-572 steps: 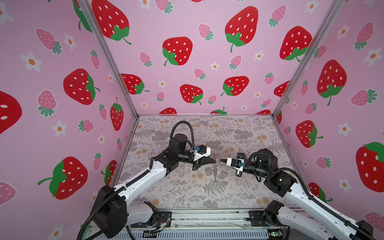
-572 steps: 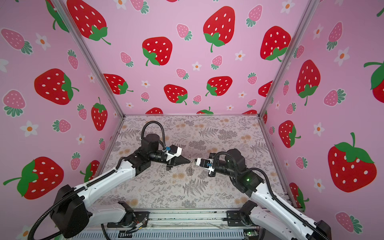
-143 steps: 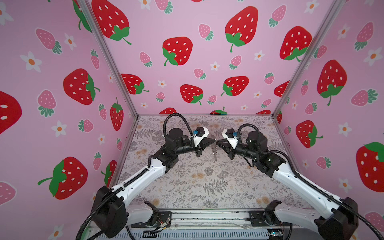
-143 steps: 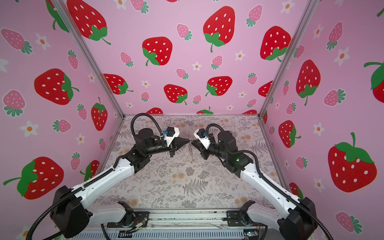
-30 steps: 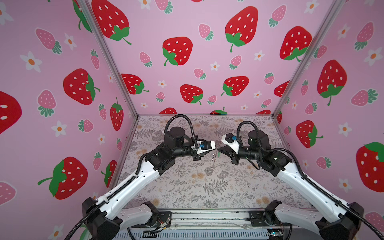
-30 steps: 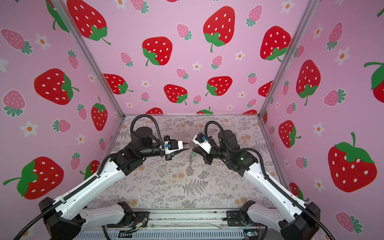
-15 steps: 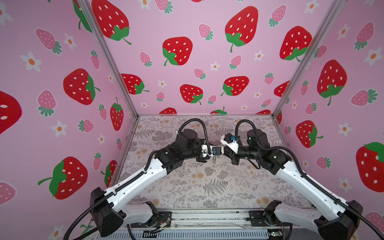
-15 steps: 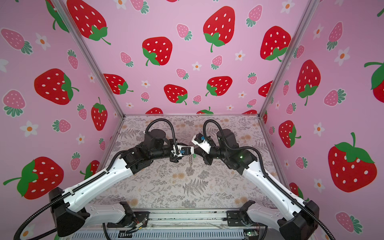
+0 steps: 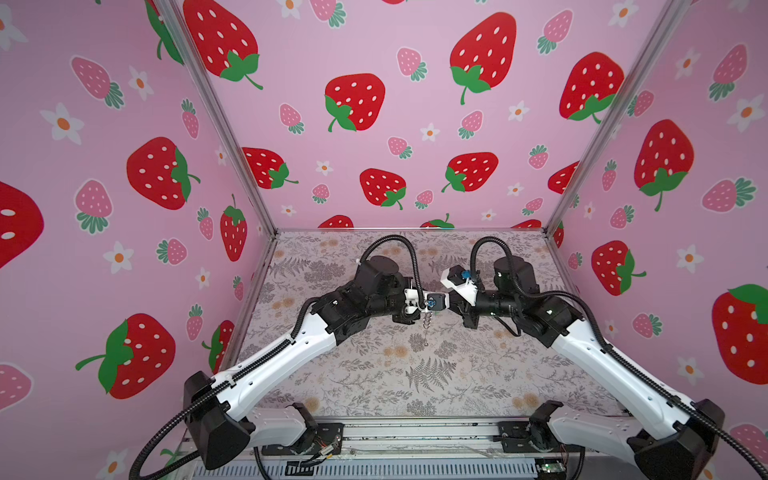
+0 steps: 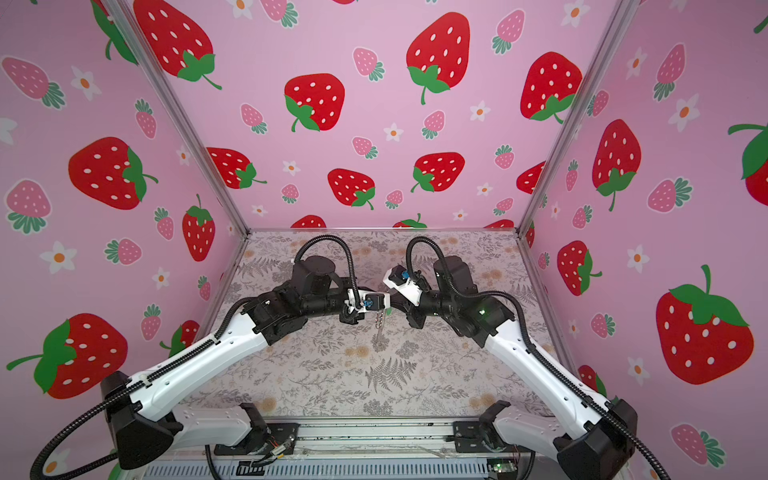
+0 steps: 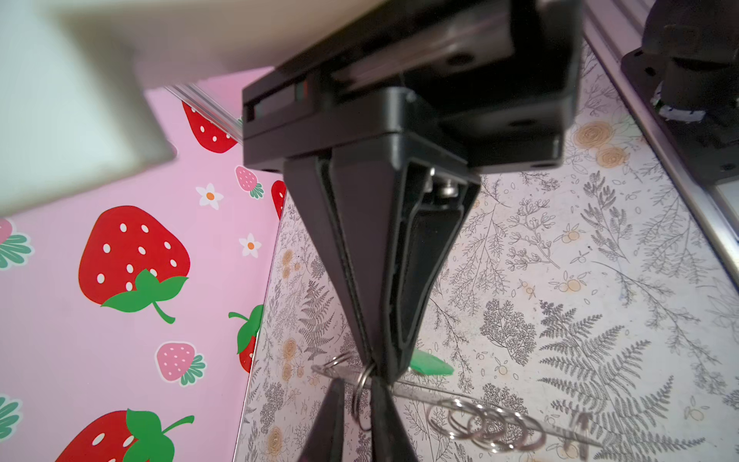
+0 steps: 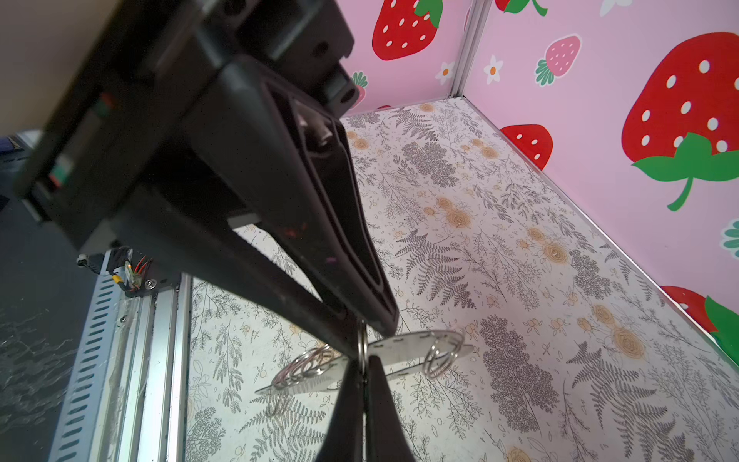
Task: Put the keys on the keyring
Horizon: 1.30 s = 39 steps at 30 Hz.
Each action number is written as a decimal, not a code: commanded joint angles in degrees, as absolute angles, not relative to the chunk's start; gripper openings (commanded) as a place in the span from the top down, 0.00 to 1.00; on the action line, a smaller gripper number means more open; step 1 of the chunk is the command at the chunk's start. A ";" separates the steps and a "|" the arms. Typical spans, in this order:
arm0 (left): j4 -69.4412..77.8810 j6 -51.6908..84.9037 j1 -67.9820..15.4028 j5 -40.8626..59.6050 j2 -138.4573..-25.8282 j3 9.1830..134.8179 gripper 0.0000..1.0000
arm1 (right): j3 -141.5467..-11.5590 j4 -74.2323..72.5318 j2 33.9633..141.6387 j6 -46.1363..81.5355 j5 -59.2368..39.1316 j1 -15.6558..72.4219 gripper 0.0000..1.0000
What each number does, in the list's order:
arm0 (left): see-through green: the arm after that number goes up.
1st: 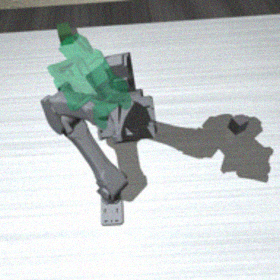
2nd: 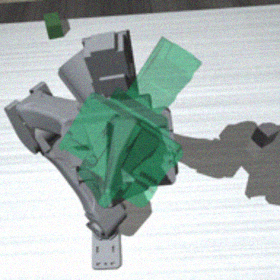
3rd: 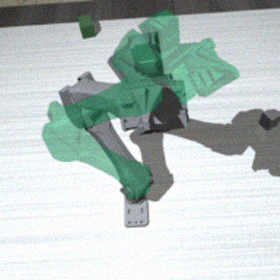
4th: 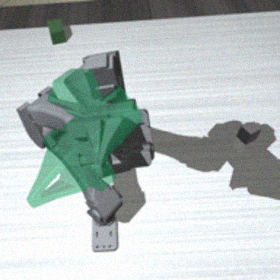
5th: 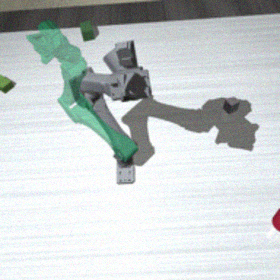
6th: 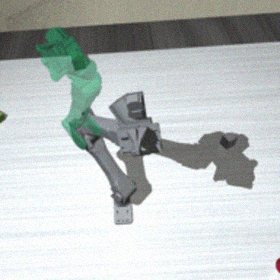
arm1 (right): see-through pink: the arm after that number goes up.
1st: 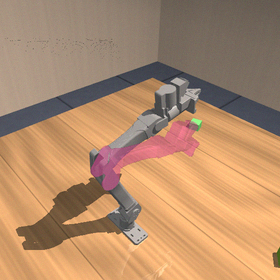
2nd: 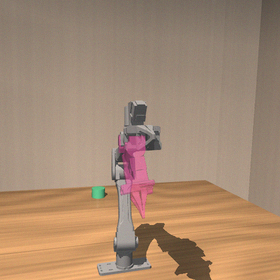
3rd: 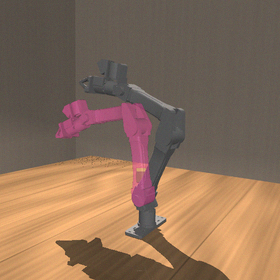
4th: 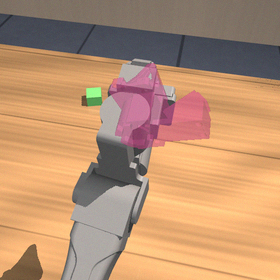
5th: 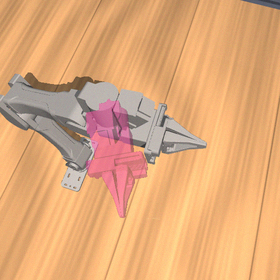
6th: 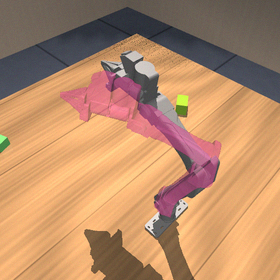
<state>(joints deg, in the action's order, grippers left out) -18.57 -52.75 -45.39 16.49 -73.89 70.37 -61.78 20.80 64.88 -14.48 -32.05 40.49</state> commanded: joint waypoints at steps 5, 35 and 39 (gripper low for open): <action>-20.71 -54.27 -45.53 17.20 -74.86 73.45 1.00 | -63.80 19.97 64.86 -15.90 -34.37 40.43 1.00; 15.53 -13.57 -34.37 38.65 -71.98 60.45 1.00 | -52.40 0.07 59.58 -8.53 -23.36 40.43 0.59; 19.00 -10.60 -34.37 38.77 -72.46 59.39 1.00 | -52.43 -1.59 60.97 -8.00 -24.95 40.43 0.60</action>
